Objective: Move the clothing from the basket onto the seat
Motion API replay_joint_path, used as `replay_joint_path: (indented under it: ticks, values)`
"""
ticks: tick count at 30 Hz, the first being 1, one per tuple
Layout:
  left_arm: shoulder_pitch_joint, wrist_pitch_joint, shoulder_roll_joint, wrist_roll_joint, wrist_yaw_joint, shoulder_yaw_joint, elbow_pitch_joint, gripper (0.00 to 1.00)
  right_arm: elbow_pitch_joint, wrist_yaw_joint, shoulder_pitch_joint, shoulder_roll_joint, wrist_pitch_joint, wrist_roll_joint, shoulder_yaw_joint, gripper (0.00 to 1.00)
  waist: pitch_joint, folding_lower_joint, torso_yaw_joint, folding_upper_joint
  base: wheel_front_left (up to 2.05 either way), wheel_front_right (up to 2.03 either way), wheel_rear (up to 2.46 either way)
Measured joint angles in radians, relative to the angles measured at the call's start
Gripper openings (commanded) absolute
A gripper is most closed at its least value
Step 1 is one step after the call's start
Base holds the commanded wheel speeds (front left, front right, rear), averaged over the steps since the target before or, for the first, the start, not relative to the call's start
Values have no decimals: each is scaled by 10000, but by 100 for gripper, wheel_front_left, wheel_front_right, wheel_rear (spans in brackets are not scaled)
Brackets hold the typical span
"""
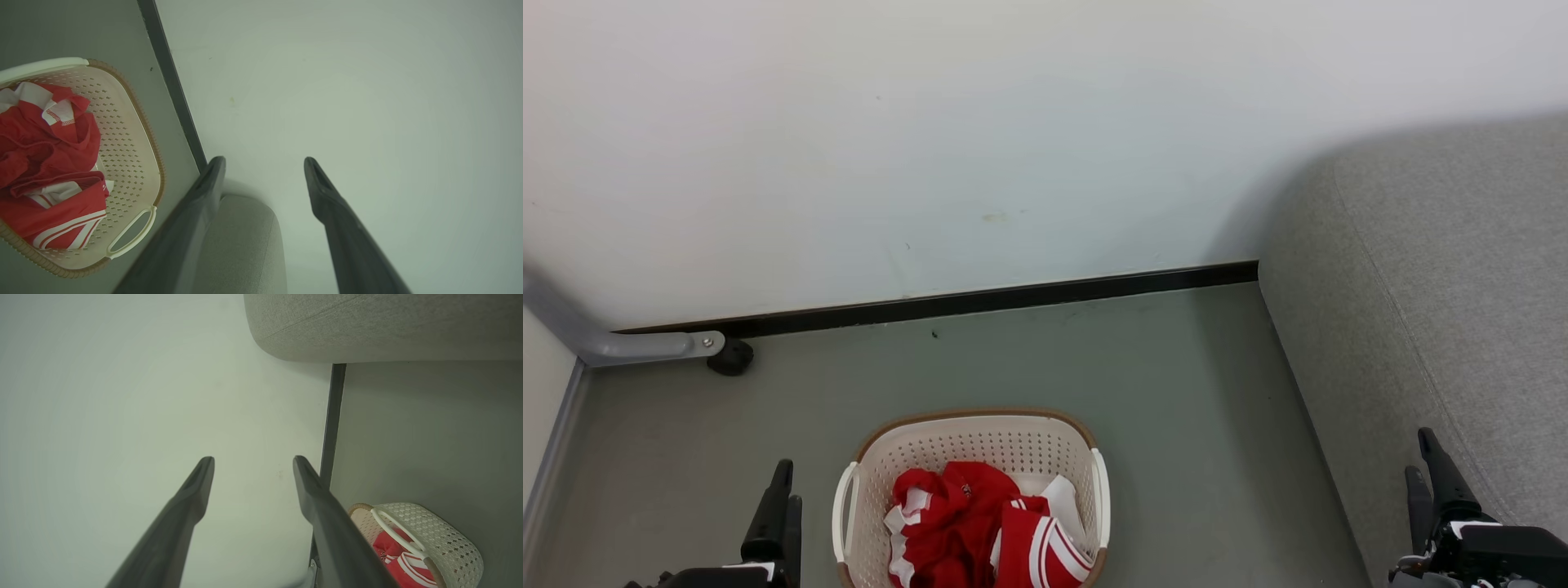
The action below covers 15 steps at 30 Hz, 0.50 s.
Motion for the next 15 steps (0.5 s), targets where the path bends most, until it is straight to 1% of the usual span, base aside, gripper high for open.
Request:
replay_joint_path:
  ticks: [15]
  values:
    - [-470,-537,355,869,-2,-506,316,100,408,2,-653,-414,-518,-1371,966,100,20,1,-1,0,0,0,0]
